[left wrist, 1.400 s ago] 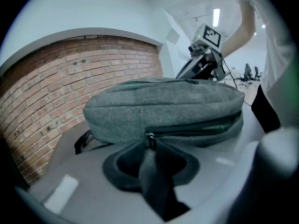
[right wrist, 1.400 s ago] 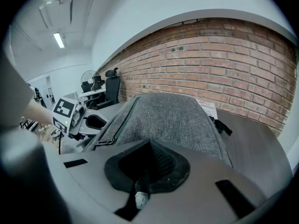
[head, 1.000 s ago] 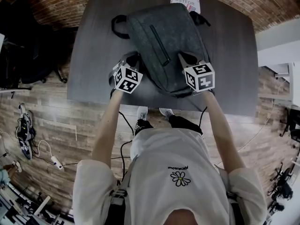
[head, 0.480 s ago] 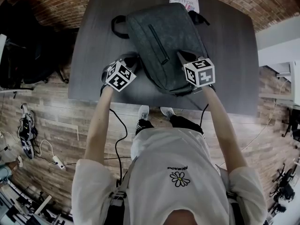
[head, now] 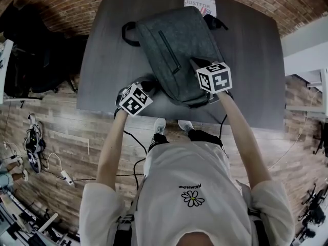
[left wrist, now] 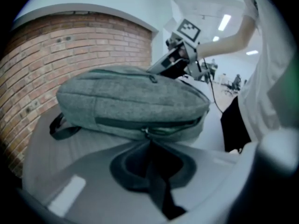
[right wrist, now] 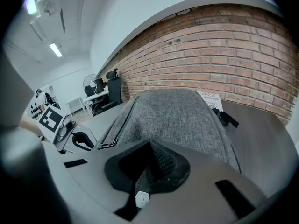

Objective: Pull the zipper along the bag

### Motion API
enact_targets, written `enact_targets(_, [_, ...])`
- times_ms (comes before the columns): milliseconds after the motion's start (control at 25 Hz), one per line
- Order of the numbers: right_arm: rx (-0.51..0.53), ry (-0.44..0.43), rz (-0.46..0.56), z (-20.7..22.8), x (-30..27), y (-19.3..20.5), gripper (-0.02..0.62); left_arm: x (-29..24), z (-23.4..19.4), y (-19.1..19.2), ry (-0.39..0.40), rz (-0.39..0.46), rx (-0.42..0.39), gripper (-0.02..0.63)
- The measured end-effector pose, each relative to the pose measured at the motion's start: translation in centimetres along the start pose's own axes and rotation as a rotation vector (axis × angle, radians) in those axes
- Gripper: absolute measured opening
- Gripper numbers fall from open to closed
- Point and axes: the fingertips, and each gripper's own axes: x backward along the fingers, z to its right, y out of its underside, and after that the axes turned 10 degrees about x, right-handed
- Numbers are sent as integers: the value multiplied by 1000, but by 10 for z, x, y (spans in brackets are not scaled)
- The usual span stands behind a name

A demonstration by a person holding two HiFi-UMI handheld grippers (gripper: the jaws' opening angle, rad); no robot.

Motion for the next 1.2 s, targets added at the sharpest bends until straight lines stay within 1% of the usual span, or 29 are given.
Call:
enact_targets(240, [-20, -30, -7, 0, -1, 1, 0, 6, 30, 11, 61, -54, -16, 12])
enact_targets(400, [-9, -35, -9, -2, -1, 1, 0, 6, 72, 11, 168, -62, -18, 17])
enact_targets(480, [7, -29, -10, -2, -1, 1, 0, -1, 93, 6, 195, -51, -24, 21])
enact_targets(520, [18, -29, -11, -2, -1, 1, 0, -4, 102, 3, 197, -45, -13, 27])
enact_targets(600, [37, -38, -17, -4, 0, 2, 0, -9, 115, 0, 200, -35, 37, 31])
enact_targets(680, [34, -53, -21, -5, 3, 5, 0, -15, 125, -4, 209, -26, 82, 31])
enact_targets(720, [24, -59, -19, -5, 4, 6, 0, -18, 130, -6, 210, -25, 90, 31])
enact_targets(800, [19, -75, -5, -7, 6, 7, 0, -23, 133, -5, 185, -35, 80, 23])
enact_targets(880, [38, -96, 13, -10, 7, 7, 0, -22, 128, 2, 129, -38, 78, 2])
enact_targets(960, [44, -142, 20, -11, 9, 6, 0, -17, 122, 6, 68, -17, 117, 0])
enact_targets(1080, [51, -234, 6, -14, 20, 7, 2, -11, 122, 7, -6, 25, 166, 2])
enact_targets(1120, [72, -248, 1, -18, 26, 10, 2, -9, 123, 8, -24, 35, 175, 2])
enact_targets(1200, [158, -270, 8, -31, 40, 15, 2, -2, 122, 8, -56, 52, 181, 2])
